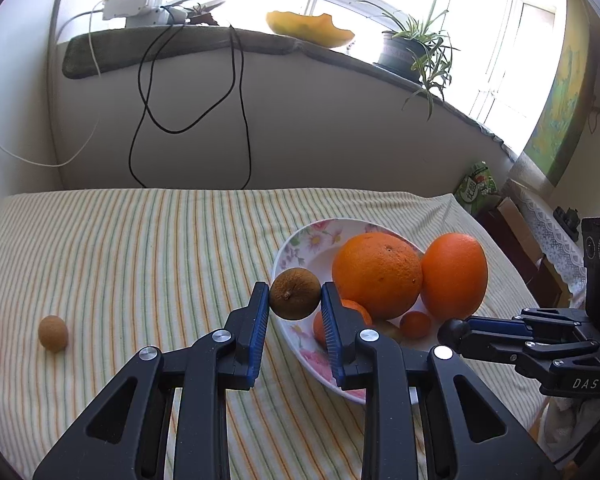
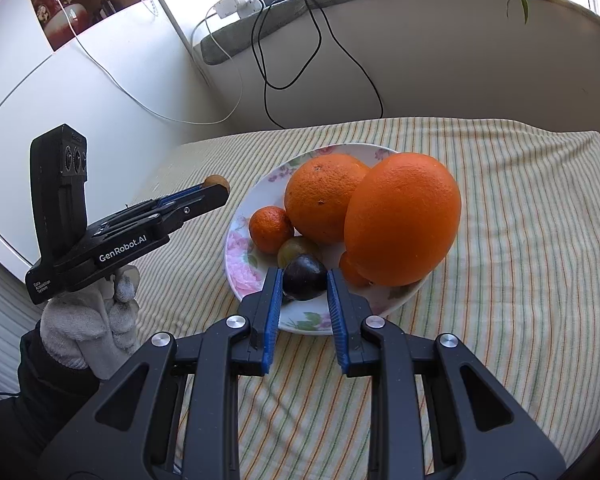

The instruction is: Organize fruits

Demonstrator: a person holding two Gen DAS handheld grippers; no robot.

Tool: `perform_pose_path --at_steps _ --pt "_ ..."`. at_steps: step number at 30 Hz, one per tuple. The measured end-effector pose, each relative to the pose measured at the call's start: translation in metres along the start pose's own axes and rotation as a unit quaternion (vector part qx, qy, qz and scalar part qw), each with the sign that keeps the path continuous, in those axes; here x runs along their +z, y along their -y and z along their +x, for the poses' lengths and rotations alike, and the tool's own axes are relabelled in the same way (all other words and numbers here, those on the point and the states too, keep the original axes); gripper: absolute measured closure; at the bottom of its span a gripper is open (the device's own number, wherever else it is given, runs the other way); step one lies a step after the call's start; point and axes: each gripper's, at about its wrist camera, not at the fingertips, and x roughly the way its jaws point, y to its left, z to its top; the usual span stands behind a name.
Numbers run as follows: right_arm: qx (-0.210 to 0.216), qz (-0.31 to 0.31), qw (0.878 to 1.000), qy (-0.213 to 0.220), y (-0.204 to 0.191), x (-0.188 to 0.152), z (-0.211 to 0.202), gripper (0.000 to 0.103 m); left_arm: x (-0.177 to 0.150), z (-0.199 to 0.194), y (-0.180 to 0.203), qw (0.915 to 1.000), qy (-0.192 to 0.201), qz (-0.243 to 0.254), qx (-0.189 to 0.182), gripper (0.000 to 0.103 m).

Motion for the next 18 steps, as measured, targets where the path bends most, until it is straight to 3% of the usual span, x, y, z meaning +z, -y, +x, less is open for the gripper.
perform_pose_path --at_steps 18 --pt "0.009 0.005 1.000 -0.005 0.005 0.002 0.006 0.079 0.009 0.017 0.015 0.9998 -0.010 0.014 -0.006 0.078"
